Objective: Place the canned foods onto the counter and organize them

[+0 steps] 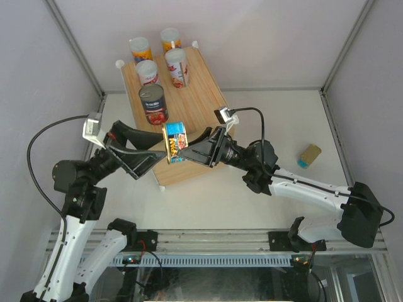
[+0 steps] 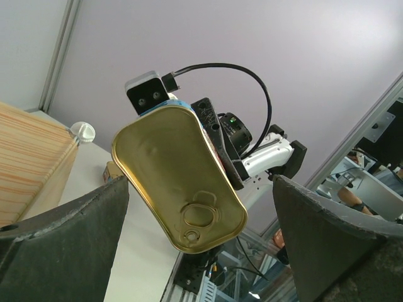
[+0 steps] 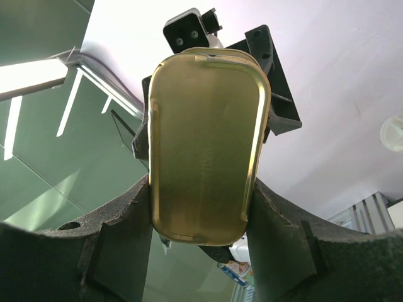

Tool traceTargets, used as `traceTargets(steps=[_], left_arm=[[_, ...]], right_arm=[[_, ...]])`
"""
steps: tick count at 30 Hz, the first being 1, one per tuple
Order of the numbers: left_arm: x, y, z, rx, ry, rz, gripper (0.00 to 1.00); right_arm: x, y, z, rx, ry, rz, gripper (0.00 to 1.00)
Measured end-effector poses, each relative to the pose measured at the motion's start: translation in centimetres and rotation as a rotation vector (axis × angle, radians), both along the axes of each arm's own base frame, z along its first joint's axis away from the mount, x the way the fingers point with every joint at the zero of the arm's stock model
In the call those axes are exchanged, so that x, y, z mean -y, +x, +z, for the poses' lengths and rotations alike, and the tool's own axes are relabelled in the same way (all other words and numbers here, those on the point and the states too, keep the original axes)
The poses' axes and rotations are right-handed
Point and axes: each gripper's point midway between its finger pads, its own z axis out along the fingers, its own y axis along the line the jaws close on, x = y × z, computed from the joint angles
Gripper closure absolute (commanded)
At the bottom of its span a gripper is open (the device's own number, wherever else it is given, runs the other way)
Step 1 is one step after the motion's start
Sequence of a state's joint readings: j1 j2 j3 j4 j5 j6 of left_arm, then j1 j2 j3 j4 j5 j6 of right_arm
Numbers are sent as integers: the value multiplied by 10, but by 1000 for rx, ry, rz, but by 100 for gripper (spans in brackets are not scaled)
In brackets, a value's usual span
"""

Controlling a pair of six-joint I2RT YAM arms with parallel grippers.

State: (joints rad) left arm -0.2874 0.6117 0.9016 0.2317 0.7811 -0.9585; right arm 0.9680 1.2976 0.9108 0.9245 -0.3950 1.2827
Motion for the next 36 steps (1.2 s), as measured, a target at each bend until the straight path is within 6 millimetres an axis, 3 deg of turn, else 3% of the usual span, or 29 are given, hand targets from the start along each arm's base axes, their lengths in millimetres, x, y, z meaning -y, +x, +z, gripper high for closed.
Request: traceTargets(steps=[11, 20, 30, 36], left_arm=[[10, 15, -11, -55, 19, -11, 5], [13, 31, -17, -84, 47, 48, 32], [17, 45, -10, -146, 45, 93, 97], [30, 54, 1, -135, 81, 118, 100]], right_arm=[[-9, -1, -11, -8, -26, 16, 100], [-13, 2, -20, -17, -55, 16, 100], [-6, 17, -18, 39, -49, -42, 100], [6, 30, -9, 34, -13, -59, 89]])
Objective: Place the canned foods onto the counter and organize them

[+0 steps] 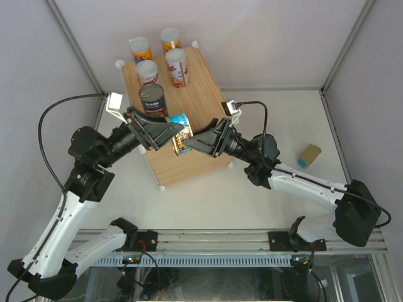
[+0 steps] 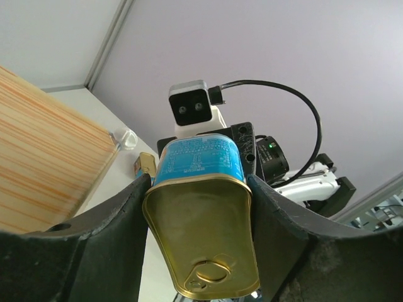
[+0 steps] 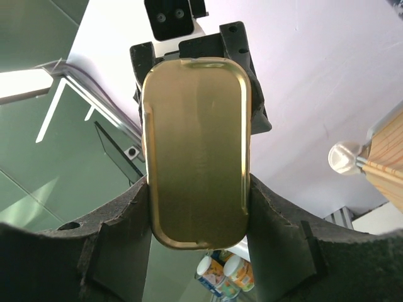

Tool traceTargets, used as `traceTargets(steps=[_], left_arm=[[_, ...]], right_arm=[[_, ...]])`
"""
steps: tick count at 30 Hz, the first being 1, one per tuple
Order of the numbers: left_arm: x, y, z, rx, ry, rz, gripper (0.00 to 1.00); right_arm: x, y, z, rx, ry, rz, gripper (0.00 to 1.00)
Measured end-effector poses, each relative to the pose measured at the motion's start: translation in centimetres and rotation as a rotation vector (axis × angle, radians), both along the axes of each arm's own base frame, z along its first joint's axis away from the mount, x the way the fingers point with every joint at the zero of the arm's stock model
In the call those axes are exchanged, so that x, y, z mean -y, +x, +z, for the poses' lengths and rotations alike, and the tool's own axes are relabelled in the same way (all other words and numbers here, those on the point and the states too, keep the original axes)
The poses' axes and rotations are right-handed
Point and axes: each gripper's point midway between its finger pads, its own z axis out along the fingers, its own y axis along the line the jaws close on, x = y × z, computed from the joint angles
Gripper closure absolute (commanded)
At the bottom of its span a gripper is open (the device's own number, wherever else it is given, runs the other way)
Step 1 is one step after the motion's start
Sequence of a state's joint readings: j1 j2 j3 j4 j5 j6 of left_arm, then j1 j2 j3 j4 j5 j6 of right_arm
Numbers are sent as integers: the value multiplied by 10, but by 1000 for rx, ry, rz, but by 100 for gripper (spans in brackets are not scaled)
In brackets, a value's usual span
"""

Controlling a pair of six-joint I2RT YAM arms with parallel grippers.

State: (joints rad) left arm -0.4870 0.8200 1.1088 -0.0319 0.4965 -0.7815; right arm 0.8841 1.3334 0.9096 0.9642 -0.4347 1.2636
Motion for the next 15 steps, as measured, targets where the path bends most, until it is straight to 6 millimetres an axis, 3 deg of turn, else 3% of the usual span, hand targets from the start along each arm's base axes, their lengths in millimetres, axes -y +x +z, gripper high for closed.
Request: traceTargets(steps=[9, 15], left_arm=[[15, 23, 7, -26, 77, 63, 100], [23, 39, 2, -72, 129, 89, 100]], right_arm=[[20, 28, 8, -28, 35, -50, 54], [29, 46, 4, -68, 48, -73, 49]])
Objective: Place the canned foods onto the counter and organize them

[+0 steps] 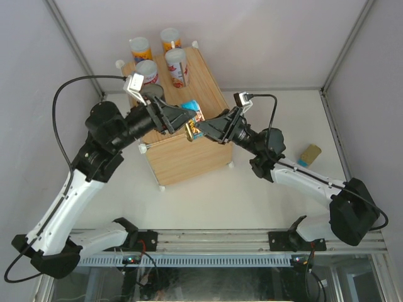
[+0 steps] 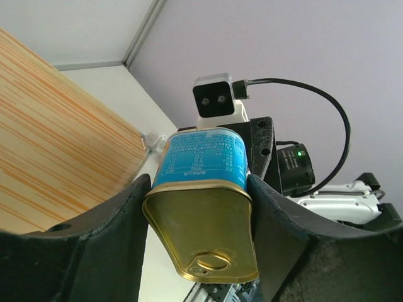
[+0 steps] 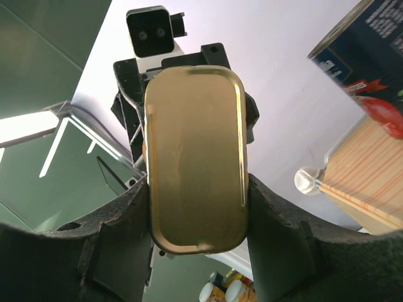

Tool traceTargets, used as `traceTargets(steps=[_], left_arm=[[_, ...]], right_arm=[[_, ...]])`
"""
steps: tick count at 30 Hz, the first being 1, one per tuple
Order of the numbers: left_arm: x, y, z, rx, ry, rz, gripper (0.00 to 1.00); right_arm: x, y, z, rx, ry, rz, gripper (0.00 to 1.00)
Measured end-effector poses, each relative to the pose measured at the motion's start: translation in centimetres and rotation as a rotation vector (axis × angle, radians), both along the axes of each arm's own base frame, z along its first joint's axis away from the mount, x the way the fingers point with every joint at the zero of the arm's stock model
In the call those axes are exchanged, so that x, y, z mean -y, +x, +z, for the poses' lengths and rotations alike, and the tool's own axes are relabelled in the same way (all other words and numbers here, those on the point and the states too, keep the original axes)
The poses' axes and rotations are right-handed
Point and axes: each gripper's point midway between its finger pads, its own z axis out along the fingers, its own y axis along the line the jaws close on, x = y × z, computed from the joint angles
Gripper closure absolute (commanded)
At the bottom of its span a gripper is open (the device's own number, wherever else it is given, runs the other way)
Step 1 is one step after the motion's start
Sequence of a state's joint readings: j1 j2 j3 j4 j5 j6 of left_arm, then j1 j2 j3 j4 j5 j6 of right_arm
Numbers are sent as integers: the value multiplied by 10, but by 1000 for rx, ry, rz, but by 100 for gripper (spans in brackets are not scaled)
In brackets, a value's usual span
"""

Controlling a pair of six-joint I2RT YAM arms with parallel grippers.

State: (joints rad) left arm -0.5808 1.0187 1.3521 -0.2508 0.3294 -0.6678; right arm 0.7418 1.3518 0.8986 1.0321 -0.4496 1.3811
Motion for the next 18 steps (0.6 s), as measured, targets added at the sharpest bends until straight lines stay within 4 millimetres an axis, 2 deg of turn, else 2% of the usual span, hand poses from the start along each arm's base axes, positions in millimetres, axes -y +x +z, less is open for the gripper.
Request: traceTargets(steps=[6, 12, 18], left_arm=[[11, 17, -12, -40, 65, 32, 100], [16, 34, -25, -29, 162, 103, 100], [18, 45, -19, -26, 190, 162, 100]], right_arm=[[12, 16, -13, -58, 13, -22, 42], [21, 31, -42, -154, -22, -41, 31], [27, 30, -42, -146, -38, -36, 31]])
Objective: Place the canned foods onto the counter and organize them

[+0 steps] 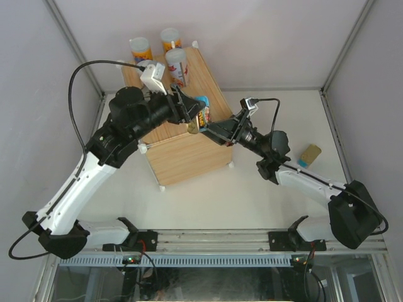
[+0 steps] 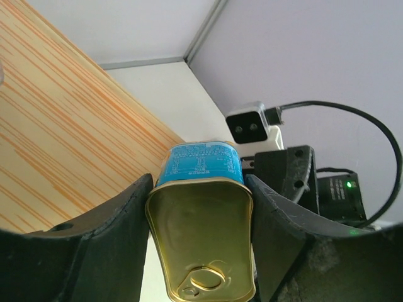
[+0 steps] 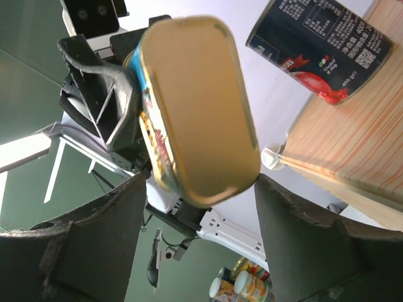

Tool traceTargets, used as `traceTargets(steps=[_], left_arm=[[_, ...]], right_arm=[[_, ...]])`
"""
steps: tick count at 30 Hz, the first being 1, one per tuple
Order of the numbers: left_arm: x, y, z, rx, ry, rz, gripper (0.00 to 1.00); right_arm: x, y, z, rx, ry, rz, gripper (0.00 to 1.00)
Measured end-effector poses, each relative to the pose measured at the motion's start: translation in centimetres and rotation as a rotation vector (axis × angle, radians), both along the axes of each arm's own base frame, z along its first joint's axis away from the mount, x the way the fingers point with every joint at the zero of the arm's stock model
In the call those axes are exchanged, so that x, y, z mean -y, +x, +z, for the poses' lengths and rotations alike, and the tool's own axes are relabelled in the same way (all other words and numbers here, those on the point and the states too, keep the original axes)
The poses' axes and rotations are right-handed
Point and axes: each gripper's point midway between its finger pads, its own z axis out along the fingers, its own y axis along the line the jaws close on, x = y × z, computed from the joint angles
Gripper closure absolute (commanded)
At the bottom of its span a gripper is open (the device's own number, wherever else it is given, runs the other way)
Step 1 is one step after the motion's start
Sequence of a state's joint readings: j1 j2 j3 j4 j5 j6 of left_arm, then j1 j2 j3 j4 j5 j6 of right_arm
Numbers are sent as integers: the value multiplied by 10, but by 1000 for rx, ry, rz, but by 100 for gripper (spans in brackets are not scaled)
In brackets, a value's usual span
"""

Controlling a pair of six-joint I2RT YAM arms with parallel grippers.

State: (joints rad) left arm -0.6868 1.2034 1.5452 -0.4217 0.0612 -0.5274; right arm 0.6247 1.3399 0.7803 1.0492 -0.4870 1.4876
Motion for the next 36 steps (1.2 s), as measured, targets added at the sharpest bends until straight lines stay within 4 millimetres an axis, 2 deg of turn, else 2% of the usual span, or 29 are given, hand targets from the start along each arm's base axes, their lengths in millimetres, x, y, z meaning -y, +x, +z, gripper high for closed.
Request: traceTargets(steps=[4, 10, 15, 22, 31, 36], left_arm=[[0, 11, 7, 17, 13, 43, 100], [3, 27, 0, 0, 82, 95, 100], [12, 34, -8, -17, 161, 114, 100], [21, 36, -8, -17, 251, 134, 100], [26, 42, -5, -4, 389, 191, 100], [25, 52, -13, -20, 478, 227, 100]], right_arm=[[10, 1, 6, 5, -4, -17, 31], [22, 9, 2, -23, -31, -68, 31], [29, 3, -4, -31, -90, -104, 31], [47, -10, 3, 30, -160, -199, 32], [57, -4, -16, 77, -374, -365, 33], [58, -2, -17, 133, -487, -446, 33]])
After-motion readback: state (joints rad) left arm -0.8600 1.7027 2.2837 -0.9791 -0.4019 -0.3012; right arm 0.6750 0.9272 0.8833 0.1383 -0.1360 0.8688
